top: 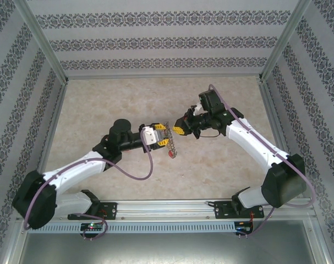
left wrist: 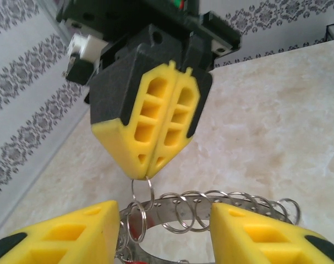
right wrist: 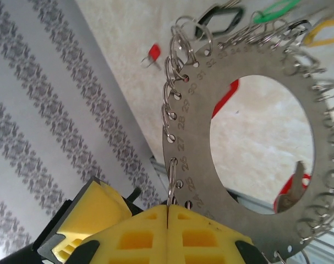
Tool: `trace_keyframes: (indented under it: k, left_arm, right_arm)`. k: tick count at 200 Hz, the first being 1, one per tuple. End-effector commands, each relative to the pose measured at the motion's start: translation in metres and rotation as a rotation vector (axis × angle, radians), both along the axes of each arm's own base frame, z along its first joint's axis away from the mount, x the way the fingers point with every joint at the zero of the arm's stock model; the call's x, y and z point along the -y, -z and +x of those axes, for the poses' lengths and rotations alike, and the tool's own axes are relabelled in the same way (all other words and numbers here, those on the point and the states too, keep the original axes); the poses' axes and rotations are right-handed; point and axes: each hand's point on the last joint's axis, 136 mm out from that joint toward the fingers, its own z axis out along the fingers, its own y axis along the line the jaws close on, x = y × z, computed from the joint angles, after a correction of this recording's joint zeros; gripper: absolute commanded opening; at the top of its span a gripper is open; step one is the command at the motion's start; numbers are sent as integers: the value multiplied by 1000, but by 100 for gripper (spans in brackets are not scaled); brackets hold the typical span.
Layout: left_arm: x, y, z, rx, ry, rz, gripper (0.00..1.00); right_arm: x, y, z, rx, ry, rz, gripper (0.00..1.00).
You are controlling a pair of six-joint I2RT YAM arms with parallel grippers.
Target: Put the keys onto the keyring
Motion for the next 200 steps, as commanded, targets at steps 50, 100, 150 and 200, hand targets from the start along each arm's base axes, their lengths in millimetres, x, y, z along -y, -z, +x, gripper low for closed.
trace_keyframes:
  k: [50, 100, 150, 200]
  left_arm:
    - [-25, -1, -12, 121, -48, 112, 50]
    - [-34, 3, -4, 155, -111, 144, 43]
    - [-39, -4, -1, 179, -146, 143, 40]
    - [-45, -7, -4, 176, -170, 141, 52]
  right_arm:
    - [-35, -62, -33, 110, -272, 236, 0]
    - [-43, -67, -39, 81, -307, 258, 0]
    - [-51, -62, -47, 40, -342, 263, 0]
    - [-48, -53, -42, 37, -313, 231, 0]
